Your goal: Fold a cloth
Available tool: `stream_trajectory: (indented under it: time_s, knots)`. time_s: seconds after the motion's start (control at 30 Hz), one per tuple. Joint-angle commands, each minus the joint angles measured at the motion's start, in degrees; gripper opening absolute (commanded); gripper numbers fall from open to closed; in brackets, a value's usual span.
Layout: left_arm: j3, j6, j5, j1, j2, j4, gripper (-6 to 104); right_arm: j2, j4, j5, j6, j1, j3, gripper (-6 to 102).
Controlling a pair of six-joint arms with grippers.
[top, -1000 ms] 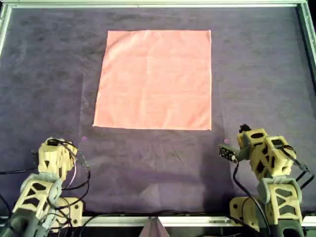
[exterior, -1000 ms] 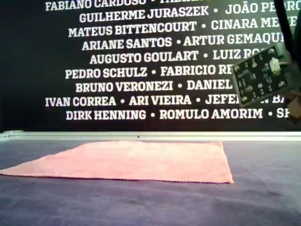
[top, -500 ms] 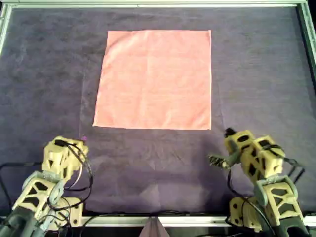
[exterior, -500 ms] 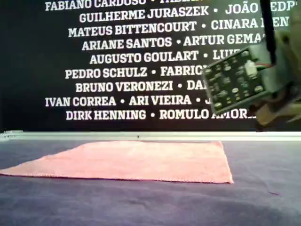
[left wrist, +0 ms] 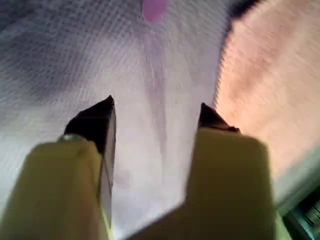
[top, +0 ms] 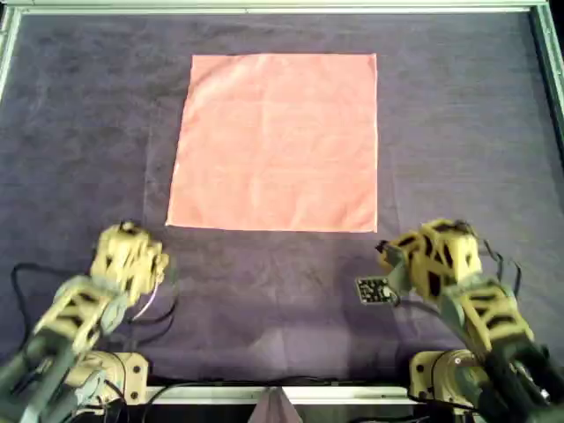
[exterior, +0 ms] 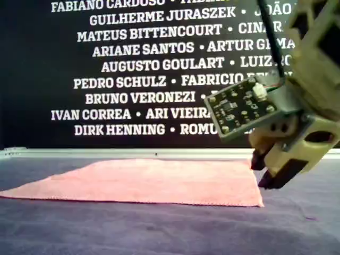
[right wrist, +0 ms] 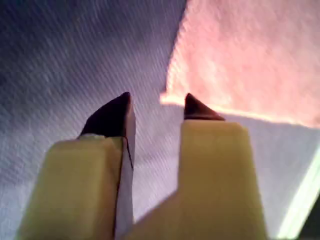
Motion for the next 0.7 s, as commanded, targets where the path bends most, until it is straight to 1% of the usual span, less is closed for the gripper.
stream_trajectory:
  time_s: [0.0,0.03,0.13,0.23,0.3,0.43,0.67]
  knots:
    - [-9.49,-0.26,0.09,-0.88,-7.03,-1.14,60,-8.70,-2.72,-1.23,0.18,-0.18,-8.35,47]
    - [-10.63,-0.26,0.09,-1.05,-8.35,-1.14,60,-11.16,-2.72,-1.23,0.18,-0.26,-9.76,47]
    - [-12.74,-0.18,0.09,-1.41,-10.81,-1.14,60,-18.81,-2.72,-1.23,-0.70,-0.09,-13.27,47]
    - [-14.24,-0.18,0.09,-1.05,-11.87,-1.14,60,-23.82,-2.72,-1.23,-0.70,-0.44,-17.49,47]
    - [-15.12,-0.18,0.09,-0.79,-12.22,-1.14,60,-25.93,-2.72,-0.44,-0.70,-0.53,-20.04,47]
    - [-17.67,0.18,0.09,-1.14,-14.33,-1.14,60,-30.50,-2.72,-0.35,-0.70,-0.79,-24.52,47]
    - [-24.08,0.35,0.09,-0.88,-23.64,-1.14,60,-33.93,-2.72,-0.35,-0.70,-0.70,-28.83,47]
